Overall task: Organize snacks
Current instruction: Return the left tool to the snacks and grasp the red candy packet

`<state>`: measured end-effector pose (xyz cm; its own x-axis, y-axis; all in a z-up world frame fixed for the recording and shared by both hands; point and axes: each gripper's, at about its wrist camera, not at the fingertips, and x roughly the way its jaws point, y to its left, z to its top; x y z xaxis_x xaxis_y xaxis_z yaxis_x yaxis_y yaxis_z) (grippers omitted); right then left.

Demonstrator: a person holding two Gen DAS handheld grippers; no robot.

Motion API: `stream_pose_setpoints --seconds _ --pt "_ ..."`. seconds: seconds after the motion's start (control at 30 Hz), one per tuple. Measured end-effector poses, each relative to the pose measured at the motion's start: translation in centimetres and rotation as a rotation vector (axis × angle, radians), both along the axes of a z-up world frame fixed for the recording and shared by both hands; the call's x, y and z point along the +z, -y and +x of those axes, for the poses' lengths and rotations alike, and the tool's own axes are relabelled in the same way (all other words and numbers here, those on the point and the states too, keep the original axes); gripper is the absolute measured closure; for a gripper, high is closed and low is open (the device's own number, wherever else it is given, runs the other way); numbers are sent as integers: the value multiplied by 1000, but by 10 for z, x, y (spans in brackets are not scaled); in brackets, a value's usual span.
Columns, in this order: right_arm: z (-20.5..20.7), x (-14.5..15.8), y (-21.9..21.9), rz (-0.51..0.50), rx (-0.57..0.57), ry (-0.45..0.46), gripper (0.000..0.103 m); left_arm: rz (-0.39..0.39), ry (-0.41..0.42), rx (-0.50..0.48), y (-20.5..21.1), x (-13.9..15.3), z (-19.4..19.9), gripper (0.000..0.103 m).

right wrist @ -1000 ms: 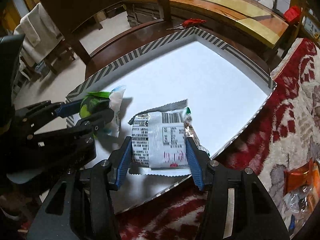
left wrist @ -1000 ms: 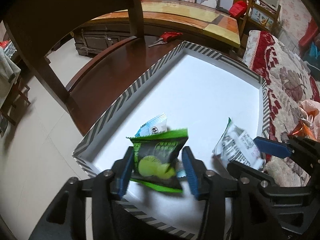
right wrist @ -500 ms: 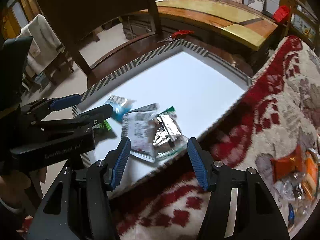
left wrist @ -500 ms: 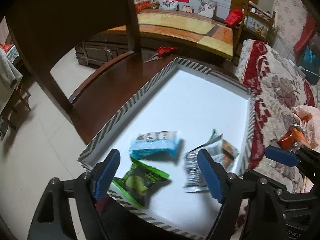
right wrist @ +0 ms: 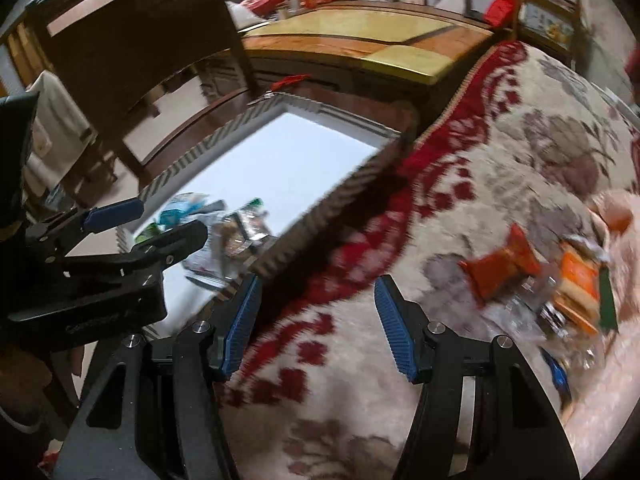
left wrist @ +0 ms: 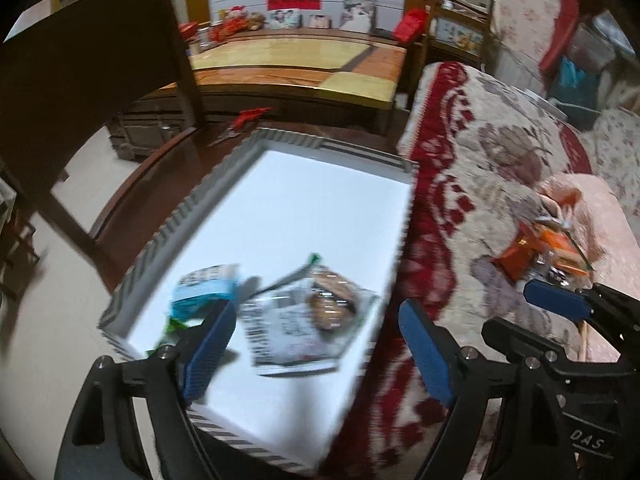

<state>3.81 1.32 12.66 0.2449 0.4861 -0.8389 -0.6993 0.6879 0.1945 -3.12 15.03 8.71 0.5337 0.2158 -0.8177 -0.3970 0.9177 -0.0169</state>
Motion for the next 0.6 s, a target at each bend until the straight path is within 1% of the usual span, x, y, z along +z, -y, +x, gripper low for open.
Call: stream_pose_setpoints --seconds 0.13,0.3,0.43,0.6 --pt "7 -2 28 -17 -56 11 44 -5 -3 -54 25 1 11 18" --pt "15 -6 62 -19 -127 0 44 -7 -11 -119 56 -1 23 18" --pt "20 -10 89 -39 -180 2 44 -16 -23 -165 78 -5 33 18" --pt "24 -16 120 -55 -234 -3 44 -44 -37 -219 101 -11 44 18"
